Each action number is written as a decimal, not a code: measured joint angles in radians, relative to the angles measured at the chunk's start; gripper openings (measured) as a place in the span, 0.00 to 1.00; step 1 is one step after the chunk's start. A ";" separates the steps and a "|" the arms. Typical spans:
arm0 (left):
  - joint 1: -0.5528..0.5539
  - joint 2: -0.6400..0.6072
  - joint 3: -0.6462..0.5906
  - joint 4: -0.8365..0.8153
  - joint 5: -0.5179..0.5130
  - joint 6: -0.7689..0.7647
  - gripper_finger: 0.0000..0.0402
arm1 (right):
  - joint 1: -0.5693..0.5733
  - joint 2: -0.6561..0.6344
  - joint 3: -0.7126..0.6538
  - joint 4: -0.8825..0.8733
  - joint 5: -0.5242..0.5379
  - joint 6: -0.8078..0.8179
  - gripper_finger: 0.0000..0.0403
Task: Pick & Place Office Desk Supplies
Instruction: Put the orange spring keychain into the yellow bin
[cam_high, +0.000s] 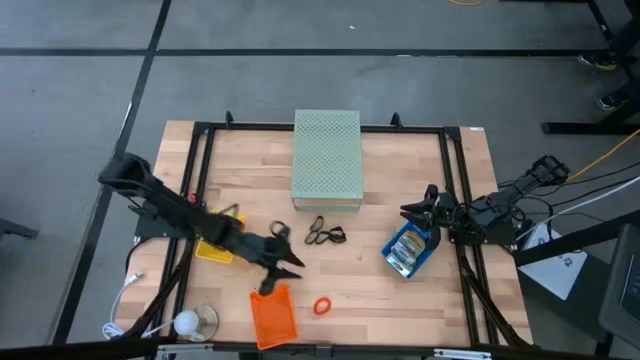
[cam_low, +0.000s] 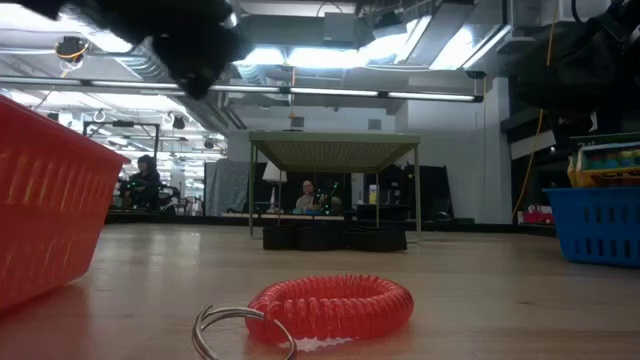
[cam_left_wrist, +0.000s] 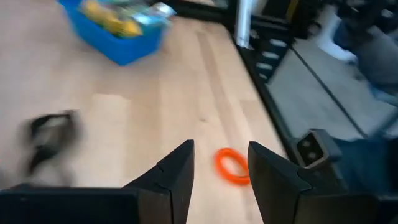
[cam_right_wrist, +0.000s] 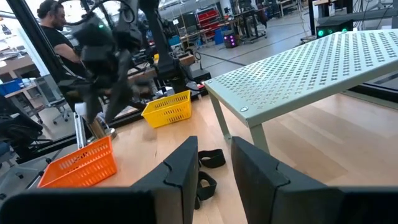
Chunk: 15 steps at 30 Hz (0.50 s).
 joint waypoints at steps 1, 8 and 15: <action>0.006 0.041 0.035 0.000 0.037 0.000 0.36 | 0.000 0.000 0.000 0.000 0.000 0.000 0.24; 0.025 0.276 0.330 -0.304 0.169 0.031 0.36 | 0.000 0.000 0.000 -0.004 0.000 0.002 0.24; 0.021 0.458 0.576 -0.474 0.213 0.097 0.36 | 0.000 0.000 0.000 -0.006 0.000 0.004 0.24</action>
